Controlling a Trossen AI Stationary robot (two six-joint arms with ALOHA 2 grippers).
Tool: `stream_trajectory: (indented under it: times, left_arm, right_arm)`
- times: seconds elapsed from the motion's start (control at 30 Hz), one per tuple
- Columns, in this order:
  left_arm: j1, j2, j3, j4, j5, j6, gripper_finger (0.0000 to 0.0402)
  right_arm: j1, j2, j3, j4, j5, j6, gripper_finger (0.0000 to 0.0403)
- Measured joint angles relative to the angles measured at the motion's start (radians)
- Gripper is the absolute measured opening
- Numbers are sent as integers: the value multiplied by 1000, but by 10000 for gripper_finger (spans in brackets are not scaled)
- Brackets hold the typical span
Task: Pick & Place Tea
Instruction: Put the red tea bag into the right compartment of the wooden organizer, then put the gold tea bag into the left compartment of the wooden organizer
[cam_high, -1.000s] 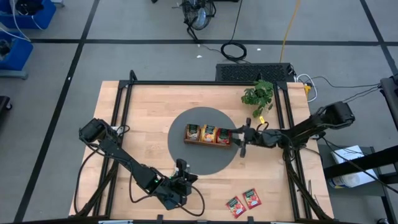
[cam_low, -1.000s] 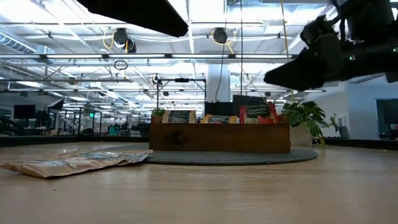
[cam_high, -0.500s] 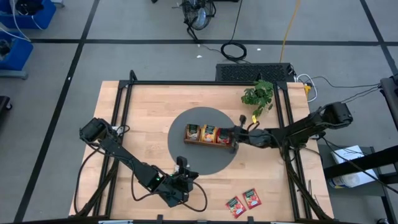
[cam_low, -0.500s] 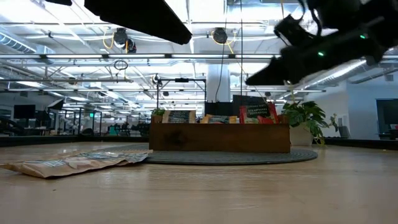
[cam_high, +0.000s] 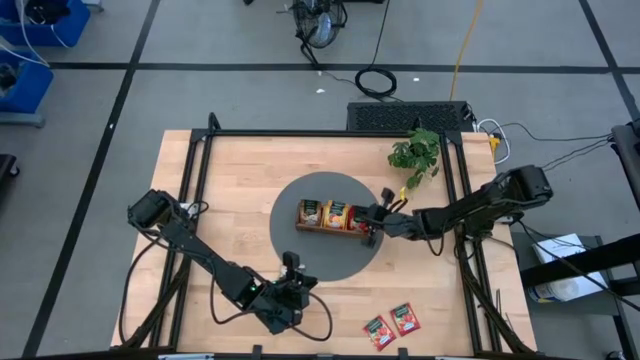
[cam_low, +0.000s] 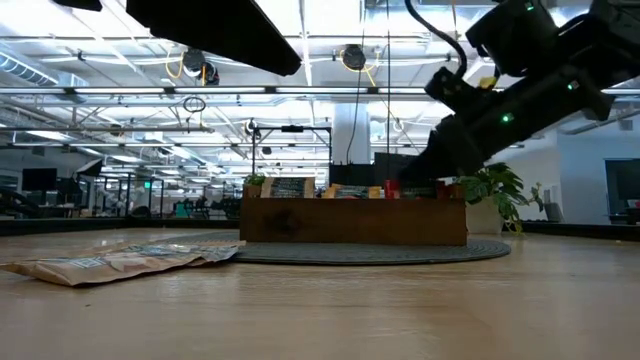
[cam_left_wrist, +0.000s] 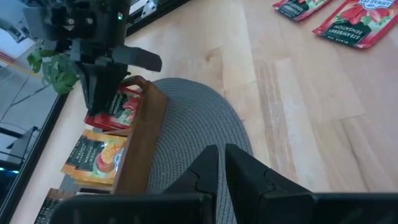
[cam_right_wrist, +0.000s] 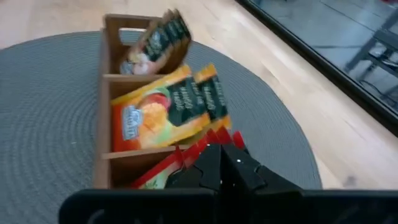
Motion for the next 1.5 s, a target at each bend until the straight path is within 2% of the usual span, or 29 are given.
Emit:
stream_trajectory:
  times: [0.27, 0.53, 0.6, 0.73, 0.87, 0.97, 1.07, 1.2, 1.27, 1.4, 1.5]
  left_arm:
    - [0, 0, 0, 0, 0, 4, 37]
    - [-18, 0, 0, -55, 0, -25, 37]
    - [-43, -3, 0, -125, 3, -87, 37]
    - [-107, -22, 0, -319, 90, -336, 37]
    - [-154, -24, 0, -402, 174, -575, 37]
    - [-159, -15, 0, -391, 289, -641, 37]
    - [-162, 6, 0, -391, 351, -665, 37]
    - [-157, 42, 0, -399, 356, -670, 37]
    - [-153, 60, 0, -399, 319, -678, 37]
    - [-152, 66, 0, -430, 269, -730, 37]
    - [-156, 72, 0, -471, 270, -785, 37]
  right_arm:
    - [40, -12, 0, 23, 49, -15, 0]
    - [150, -15, -1, 261, 46, -223, 0]
    - [178, -15, -1, 294, -26, -232, 0]
    - [200, 7, 11, 316, -276, -160, 0]
    - [202, 92, 63, 306, -311, -123, 0]
    - [204, 198, 144, 302, -388, -122, 0]
    - [196, 312, 252, 303, -476, -124, 0]
    - [168, 402, 362, 256, -540, -129, 0]
    - [148, 420, 389, 224, -556, -132, 0]
    - [113, 429, 398, 211, -561, -104, 0]
    - [89, 429, 397, 202, -639, -56, 2]
